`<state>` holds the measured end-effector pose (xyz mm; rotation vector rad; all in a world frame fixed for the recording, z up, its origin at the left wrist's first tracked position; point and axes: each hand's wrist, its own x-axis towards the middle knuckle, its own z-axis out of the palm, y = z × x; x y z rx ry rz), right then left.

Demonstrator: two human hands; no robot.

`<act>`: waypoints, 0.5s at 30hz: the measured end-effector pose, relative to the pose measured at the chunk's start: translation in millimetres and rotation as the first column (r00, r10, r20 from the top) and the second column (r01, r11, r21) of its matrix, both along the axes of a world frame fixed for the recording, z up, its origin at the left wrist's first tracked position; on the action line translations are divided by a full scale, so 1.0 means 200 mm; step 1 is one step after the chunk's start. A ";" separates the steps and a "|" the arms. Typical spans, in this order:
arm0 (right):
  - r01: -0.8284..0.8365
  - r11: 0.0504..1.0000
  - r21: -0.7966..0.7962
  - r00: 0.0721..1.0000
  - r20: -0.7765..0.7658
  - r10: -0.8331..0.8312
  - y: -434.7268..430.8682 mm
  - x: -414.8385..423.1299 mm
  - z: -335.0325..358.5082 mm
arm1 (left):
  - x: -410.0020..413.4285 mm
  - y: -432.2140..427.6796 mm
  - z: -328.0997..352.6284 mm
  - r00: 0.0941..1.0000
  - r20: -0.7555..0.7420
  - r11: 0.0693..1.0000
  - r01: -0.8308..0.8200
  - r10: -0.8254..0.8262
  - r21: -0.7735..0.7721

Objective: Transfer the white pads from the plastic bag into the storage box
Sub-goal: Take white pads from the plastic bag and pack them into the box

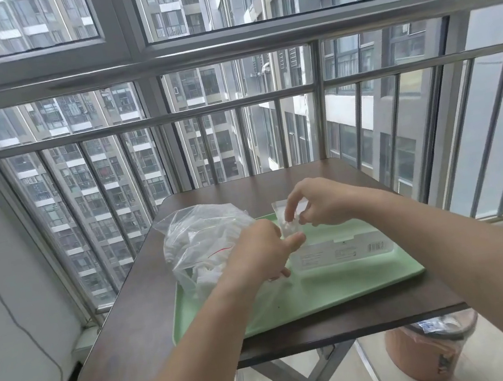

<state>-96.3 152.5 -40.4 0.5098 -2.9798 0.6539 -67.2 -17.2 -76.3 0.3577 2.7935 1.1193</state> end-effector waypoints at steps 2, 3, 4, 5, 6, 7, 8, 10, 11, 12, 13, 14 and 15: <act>0.006 1.000 0.011 1.000 -0.023 -0.006 0.01 0.02 0.01 | 0.01 0.01 0.00 0.996 -0.079 0.997 -0.035 0.029 -0.070; 0.008 1.000 -0.007 0.999 -0.042 -0.008 0.02 0.04 0.02 | 0.02 0.01 0.00 0.992 -0.120 0.994 -0.054 0.043 -0.095; 0.011 1.000 -0.028 0.998 -0.064 -0.013 0.02 0.05 0.03 | 0.03 0.00 0.01 0.987 -0.153 0.993 -0.068 0.052 -0.098; 0.014 0.999 -0.047 0.996 -0.090 -0.018 0.03 0.07 0.05 | 0.04 0.00 0.02 0.983 -0.175 0.994 -0.077 0.062 -0.080; 0.019 0.997 -0.069 0.993 -0.111 -0.027 0.04 0.09 0.07 | 0.06 -0.01 0.03 0.978 -0.195 0.996 -0.082 0.071 -0.048; 0.020 0.994 -0.103 0.992 -0.121 -0.032 0.04 0.12 0.09 | 0.08 -0.03 0.06 0.975 -0.210 0.997 -0.076 0.074 -0.001; 0.016 0.988 -0.151 0.992 -0.120 -0.034 0.04 0.15 0.11 | 0.10 -0.04 0.08 0.973 -0.221 0.996 -0.058 0.070 0.061; -0.014 0.967 -0.256 0.993 -0.120 -0.017 0.03 0.22 0.15 | 0.17 -0.07 0.14 0.975 -0.218 0.974 0.010 0.041 0.228; -0.035 0.951 -0.307 0.991 -0.132 -0.006 0.02 0.27 0.18 | 0.21 -0.09 0.17 0.979 -0.205 0.950 0.046 0.020 0.310; -0.052 0.932 -0.358 0.989 -0.148 -0.001 0.00 0.32 0.20 | 0.26 -0.12 0.20 0.980 -0.201 0.923 0.077 0.000 0.378; -0.071 0.909 -0.410 0.987 -0.159 0.005 -0.03 0.37 0.21 | 0.31 -0.16 0.23 0.976 -0.217 0.903 0.106 -0.015 0.417; -0.088 0.887 -0.452 0.986 -0.164 0.014 -0.06 0.43 0.22 | 0.35 -0.20 0.25 0.967 -0.252 0.891 0.134 -0.023 0.434; -0.106 0.868 -0.485 0.987 -0.160 0.031 -0.10 0.48 0.23 | 0.37 -0.25 0.27 0.952 -0.304 0.892 0.157 -0.023 0.424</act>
